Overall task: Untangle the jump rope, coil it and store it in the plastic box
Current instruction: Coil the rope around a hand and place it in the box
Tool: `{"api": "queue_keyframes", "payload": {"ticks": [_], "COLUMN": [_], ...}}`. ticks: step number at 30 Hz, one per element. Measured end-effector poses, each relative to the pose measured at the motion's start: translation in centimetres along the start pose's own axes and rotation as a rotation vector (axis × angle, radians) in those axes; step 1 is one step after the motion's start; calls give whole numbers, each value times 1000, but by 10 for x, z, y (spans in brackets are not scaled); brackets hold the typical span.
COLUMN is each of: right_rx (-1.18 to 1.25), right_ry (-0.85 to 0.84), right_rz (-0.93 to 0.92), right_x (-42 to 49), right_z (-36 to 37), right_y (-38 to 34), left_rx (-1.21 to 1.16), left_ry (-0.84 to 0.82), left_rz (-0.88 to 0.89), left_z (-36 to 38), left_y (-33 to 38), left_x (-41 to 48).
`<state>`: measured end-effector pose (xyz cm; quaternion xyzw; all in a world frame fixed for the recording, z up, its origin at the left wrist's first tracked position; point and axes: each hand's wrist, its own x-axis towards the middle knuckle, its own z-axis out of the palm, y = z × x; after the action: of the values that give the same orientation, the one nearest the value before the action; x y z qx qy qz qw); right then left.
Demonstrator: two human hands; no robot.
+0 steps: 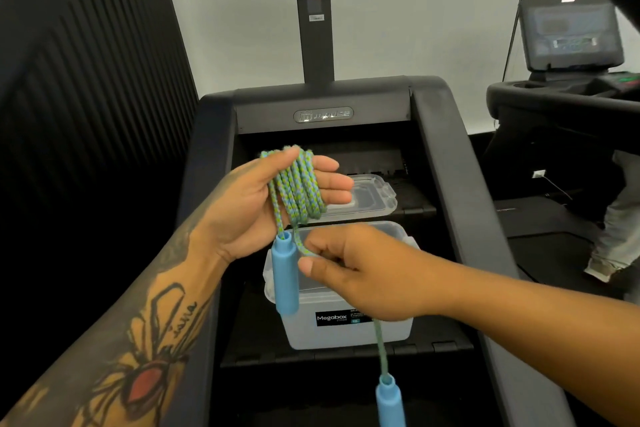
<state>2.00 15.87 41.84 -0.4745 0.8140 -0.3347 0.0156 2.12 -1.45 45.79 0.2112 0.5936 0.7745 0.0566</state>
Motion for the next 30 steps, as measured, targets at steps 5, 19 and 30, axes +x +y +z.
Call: {"api": "queue_keyframes", "payload": {"ticks": [5, 19, 30], "right_rx": [-112, 38, 478], "right_ry": [135, 322, 322], "right_rz": [-94, -118, -22], "right_x": [4, 46, 47], "right_z": [-36, -75, -38], "right_y": [-24, -7, 21], "left_rx": [-20, 59, 76], "left_ry": [-77, -266, -163], "left_rz": [-96, -141, -69], "left_z": [0, 12, 19], "left_y": [-2, 0, 1], "left_x": [-2, -8, -9]}}
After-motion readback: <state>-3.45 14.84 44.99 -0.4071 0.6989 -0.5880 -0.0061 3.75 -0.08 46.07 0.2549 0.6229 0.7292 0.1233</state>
